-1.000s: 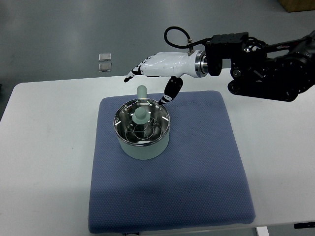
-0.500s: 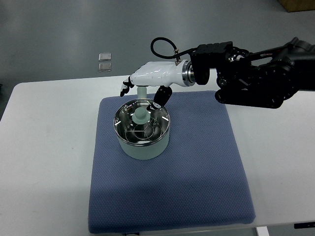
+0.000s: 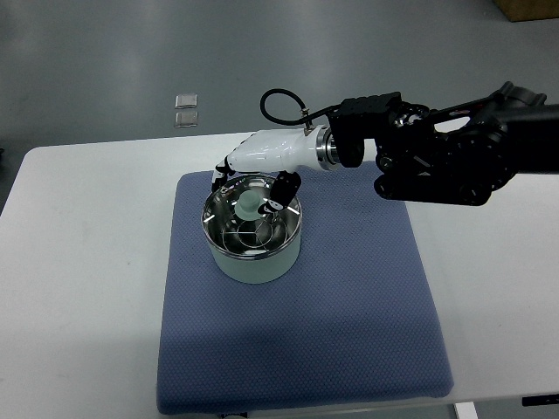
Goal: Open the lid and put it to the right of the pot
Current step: 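Lower the right hand onto the glass lid and close fingers around the knob, then tighten the right hand's grip on the green knob of the lid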
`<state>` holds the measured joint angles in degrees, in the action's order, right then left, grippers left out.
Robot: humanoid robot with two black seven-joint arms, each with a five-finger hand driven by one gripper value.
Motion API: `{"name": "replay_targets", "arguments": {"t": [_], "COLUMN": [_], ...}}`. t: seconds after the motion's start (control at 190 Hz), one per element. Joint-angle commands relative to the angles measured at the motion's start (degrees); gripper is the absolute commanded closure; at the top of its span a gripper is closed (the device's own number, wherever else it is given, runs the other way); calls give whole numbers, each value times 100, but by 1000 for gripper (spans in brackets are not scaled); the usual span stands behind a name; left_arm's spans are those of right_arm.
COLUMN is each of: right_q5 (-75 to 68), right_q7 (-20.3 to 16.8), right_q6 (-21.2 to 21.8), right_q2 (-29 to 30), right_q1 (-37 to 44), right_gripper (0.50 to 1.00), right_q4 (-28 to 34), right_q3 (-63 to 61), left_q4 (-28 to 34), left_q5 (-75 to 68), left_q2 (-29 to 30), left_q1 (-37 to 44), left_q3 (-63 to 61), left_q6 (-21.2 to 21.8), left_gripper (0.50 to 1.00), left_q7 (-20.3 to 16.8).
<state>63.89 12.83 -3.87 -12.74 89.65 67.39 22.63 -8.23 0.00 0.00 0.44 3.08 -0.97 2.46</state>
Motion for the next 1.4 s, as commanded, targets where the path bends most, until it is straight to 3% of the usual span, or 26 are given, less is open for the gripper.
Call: {"name": "replay_targets", "arguments": {"t": [0.0, 0.568, 1.394], "right_q5": [44, 88, 123], "right_q7": [-9, -202, -246], "right_q6": [1, -17, -17], "right_q2": [8, 8, 87], "right_q1": [-45, -53, -36], "right_gripper": [703, 801, 846], "right_q4": [-24, -50, -59], "right_q3": [13, 154, 242], "left_q4": [-3, -3, -3], "left_q5": [0, 0, 0], "left_q2": [0, 0, 0], "left_q1": [0, 0, 0], "left_q3": [0, 0, 0], "left_q6": [0, 0, 0], "left_gripper": [500, 500, 500], "left_q7": [0, 0, 0]}}
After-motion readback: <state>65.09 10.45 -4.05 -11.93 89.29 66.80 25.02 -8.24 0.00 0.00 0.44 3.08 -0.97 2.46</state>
